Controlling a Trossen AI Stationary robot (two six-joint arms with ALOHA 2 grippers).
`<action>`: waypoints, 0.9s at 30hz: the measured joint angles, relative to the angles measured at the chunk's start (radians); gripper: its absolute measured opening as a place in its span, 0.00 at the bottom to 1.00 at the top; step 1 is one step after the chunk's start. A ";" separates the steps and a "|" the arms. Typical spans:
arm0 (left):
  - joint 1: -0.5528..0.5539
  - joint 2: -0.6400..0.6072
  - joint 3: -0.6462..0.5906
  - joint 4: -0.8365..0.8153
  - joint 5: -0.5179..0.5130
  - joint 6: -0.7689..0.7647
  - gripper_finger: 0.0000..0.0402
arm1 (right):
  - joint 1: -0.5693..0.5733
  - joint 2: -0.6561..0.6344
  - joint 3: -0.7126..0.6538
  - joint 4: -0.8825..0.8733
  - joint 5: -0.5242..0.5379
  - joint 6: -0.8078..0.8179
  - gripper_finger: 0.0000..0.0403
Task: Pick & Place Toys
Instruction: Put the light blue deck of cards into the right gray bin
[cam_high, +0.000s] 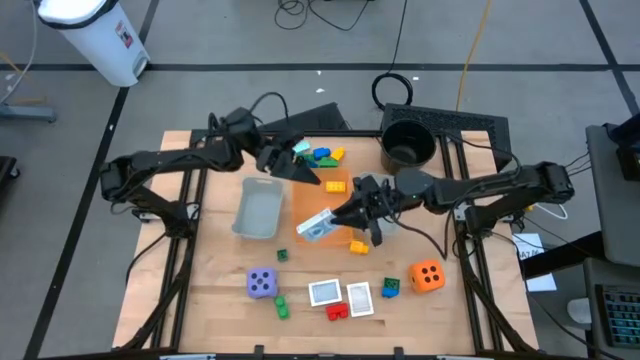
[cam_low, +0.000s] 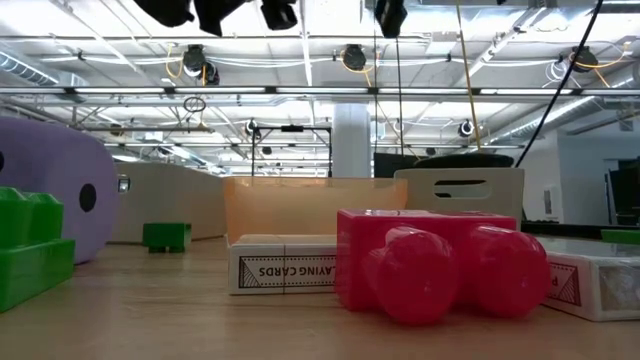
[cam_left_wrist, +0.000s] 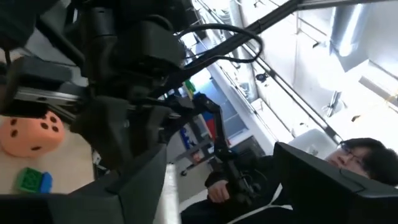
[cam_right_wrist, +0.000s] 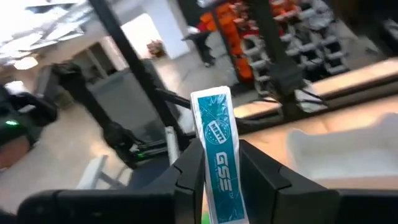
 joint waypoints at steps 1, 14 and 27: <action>0.016 -0.011 0.000 -0.002 0.016 0.005 0.71 | -0.011 -0.003 0.000 -0.018 -0.001 0.000 0.16; 0.230 -0.223 0.000 0.001 0.099 0.115 0.58 | -0.192 -0.002 0.065 -0.128 -0.005 0.042 0.16; 0.322 -0.447 0.000 -0.546 -0.053 0.649 0.57 | -0.335 0.006 0.377 -0.969 0.155 -0.086 0.16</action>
